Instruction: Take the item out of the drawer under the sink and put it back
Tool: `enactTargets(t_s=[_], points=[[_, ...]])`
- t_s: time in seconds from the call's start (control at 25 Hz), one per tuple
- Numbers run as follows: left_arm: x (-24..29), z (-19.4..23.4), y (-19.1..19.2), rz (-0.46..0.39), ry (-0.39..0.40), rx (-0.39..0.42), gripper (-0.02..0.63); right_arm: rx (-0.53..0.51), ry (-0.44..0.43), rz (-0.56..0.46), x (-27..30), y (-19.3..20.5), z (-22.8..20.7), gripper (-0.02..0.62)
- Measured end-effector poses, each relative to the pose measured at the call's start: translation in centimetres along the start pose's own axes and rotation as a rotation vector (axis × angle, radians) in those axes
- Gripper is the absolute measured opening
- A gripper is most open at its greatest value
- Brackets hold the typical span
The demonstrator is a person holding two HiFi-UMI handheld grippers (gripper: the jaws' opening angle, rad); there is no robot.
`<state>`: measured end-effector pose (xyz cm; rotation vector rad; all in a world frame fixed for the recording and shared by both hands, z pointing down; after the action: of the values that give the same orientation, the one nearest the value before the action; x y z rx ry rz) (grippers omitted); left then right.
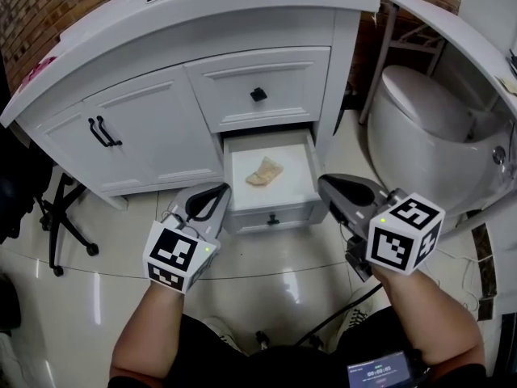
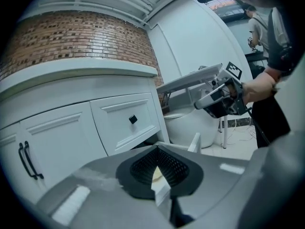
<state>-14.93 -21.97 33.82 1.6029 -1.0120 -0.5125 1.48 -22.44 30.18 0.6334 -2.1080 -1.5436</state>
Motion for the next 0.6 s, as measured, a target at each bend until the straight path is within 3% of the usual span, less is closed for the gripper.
enactTargets(t_s=[0.32,0.44,0.6], points=[[4.6,-0.1,1.2,0.078,0.105,0.023,0.009,0.038,0.009,-0.016,-0.4,-0.3,-0.9,0.003],[7.0,0.3,1.9,0.149,0.162,0.144,0.018,0.039,-0.006,-0.028,-0.4,-0.7,-0.7,0.003],[10.4,0.6,4.9,0.312,0.272,0.305,0.036,0.05,-0.026,-0.04,-0.1,-0.9,-0.7,0.003]])
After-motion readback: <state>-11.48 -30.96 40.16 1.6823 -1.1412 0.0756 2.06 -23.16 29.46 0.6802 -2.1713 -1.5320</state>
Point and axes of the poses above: the fingertips, and each gripper's own axes: x forward along the fingers, z to its left, y out of its underside, the point moved 1 cm from there along -x, backward along the fingers, and after that the axes turned 8 degrees about -z, right-handed, at the moved point
